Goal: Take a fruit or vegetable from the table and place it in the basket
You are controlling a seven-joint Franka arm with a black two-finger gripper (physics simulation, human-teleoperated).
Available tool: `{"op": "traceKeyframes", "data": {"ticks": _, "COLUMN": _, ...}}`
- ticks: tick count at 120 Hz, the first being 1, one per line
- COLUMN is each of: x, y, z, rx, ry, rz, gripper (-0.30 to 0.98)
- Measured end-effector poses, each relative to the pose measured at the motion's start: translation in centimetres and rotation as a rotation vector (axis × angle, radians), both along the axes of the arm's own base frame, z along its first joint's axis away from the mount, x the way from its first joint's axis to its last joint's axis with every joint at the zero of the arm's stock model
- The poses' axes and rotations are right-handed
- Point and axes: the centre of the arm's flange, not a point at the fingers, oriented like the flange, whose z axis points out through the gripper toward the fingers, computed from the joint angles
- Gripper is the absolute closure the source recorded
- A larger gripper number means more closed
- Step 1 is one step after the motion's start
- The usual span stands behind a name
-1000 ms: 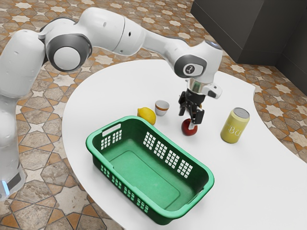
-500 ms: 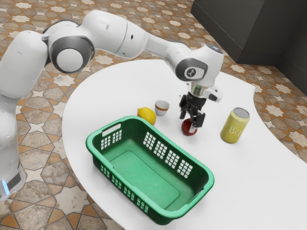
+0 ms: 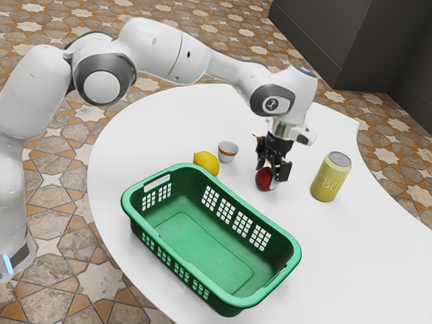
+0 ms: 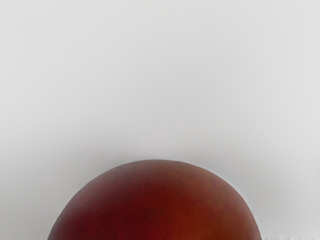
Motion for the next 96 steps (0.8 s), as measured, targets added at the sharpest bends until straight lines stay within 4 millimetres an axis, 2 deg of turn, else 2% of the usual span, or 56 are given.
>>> {"op": "traceKeyframes", "data": {"ticks": 82, "x": 0.0, "y": 0.2, "z": -1.8, "rx": -0.005, "ry": 0.03, "rz": 0.007, "gripper": 0.0}}
{"op": "traceKeyframes", "data": {"ticks": 96, "x": 0.0, "y": 0.0, "z": -2.0, "rx": -0.011, "ry": 0.034, "rz": 0.011, "gripper": 0.22}}
